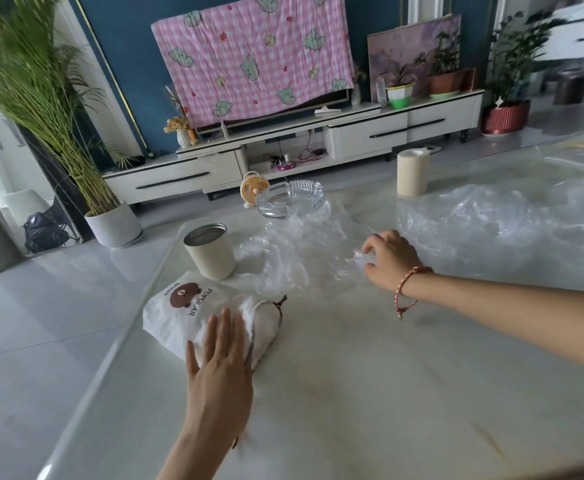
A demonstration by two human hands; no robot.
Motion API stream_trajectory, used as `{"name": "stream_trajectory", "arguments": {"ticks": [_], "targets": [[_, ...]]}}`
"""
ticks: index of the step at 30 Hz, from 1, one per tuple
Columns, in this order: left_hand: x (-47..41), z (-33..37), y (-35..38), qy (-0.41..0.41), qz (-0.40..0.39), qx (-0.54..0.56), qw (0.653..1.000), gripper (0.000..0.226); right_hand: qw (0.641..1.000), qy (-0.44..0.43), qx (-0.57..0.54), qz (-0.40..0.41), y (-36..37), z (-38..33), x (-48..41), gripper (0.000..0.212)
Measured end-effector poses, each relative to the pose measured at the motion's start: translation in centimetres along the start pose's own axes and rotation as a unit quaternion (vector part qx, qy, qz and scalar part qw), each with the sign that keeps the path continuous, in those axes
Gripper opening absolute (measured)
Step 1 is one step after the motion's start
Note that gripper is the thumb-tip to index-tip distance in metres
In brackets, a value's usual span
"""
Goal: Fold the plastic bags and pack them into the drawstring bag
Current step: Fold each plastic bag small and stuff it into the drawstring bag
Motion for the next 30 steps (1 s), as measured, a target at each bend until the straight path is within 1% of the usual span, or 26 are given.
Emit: {"name": "stream_trajectory", "arguments": {"ticks": [1,3,4,5,6,8,11,13,14,16,17,18,19,20,22,23,24,25,26,27,28,30], "targets": [[-0.2,-0.2,-0.2,-0.021,-0.026,0.003,0.999,0.06,1.0,0.016,0.007,-0.025,-0.1,0.6,-0.2,0.026],[-0.6,-0.1,-0.4,-0.062,-0.068,0.025,0.995,0.081,0.995,0.034,0.032,-0.087,0.0,1.4,-0.1,0.025],[-0.7,0.3,-0.5,-0.074,-0.075,0.044,0.993,0.09,0.993,0.039,0.037,-0.107,0.1,1.8,0.1,0.029],[-0.7,0.5,-0.9,-0.089,-0.069,0.068,0.991,0.096,0.992,0.037,0.038,-0.11,0.2,1.8,0.1,0.032],[-0.9,1.2,-1.3,-0.097,-0.05,0.096,0.989,0.1,0.994,0.035,0.037,-0.099,0.0,2.0,0.2,0.033],[-1.2,2.4,-2.1,-0.096,0.017,0.157,0.983,0.096,0.999,0.014,0.018,-0.038,-0.8,2.0,0.2,0.03],[-1.7,4.2,-3.1,-0.04,0.134,0.197,0.97,0.077,0.994,-0.037,-0.086,0.052,-3.7,1.1,0.3,0.02],[-2.1,5.4,-3.7,0.002,0.167,0.215,0.962,0.071,0.982,-0.053,-0.171,0.065,-6.3,0.0,0.7,0.017],[-2.1,6.0,-3.9,0.024,0.172,0.227,0.958,0.071,0.974,-0.06,-0.215,0.046,-7.4,-0.7,1.1,0.018],[-2.1,7.2,-4.4,0.06,0.175,0.262,0.947,0.075,0.949,-0.081,-0.304,-0.029,-9.4,-2.0,2.2,0.02],[-2.1,7.8,-4.7,0.062,0.168,0.289,0.941,0.079,0.933,-0.089,-0.342,-0.07,-10.0,-2.6,3.1,0.018],[-2.1,8.2,-5.0,0.043,0.157,0.324,0.932,0.082,0.918,-0.098,-0.368,-0.108,-10.5,-3.3,3.9,0.016],[-2.1,8.6,-5.5,0.02,0.145,0.368,0.918,0.081,0.906,-0.104,-0.386,-0.137,-10.6,-3.7,4.7,0.015],[-2.1,8.7,-5.7,0.0,0.132,0.411,0.902,0.071,0.897,-0.102,-0.399,-0.162,-10.6,-4.0,5.6,0.015],[-2.0,8.9,-6.4,-0.014,0.119,0.48,0.869,0.026,0.875,-0.074,-0.435,-0.199,-10.2,-4.5,7.2,0.01],[-2.3,8.8,-6.6,-0.034,0.11,0.523,0.844,0.008,0.859,-0.054,-0.461,-0.215,-10.1,-4.5,7.6,0.008],[-1.8,8.5,-6.6,-0.067,0.106,0.569,0.812,0.013,0.843,-0.035,-0.481,-0.239,-9.7,-4.7,8.2,0.02],[-1.8,8.3,-6.6,-0.099,0.093,0.613,0.778,0.021,0.835,-0.028,-0.486,-0.257,-9.6,-4.7,8.3,0.035],[-1.8,8.2,-6.6,-0.122,0.076,0.641,0.754,0.025,0.843,-0.033,-0.465,-0.27,-9.7,-4.6,8.4,0.05],[-1.5,8.2,-6.8,-0.142,0.057,0.655,0.74,0.026,0.854,-0.044,-0.437,-0.28,-9.5,-4.7,8.6,0.061],[-1.4,8.3,-7.1,-0.15,0.038,0.662,0.734,0.026,0.863,-0.051,-0.412,-0.289,-9.4,-4.9,8.8,0.067],[-1.0,8.6,-7.3,-0.161,0.014,0.672,0.723,0.026,0.864,-0.027,-0.4,-0.306,-8.4,-5.2,9.4,0.071]]}}
Point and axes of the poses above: each hand's wrist, its own x-axis away from the middle knuckle, its own y-axis out of the palm, z = x × y, the point moved 4 cm from there along -x, towards the middle knuckle, and after that the axes turned 5 degrees about x, right-handed, at the moved point
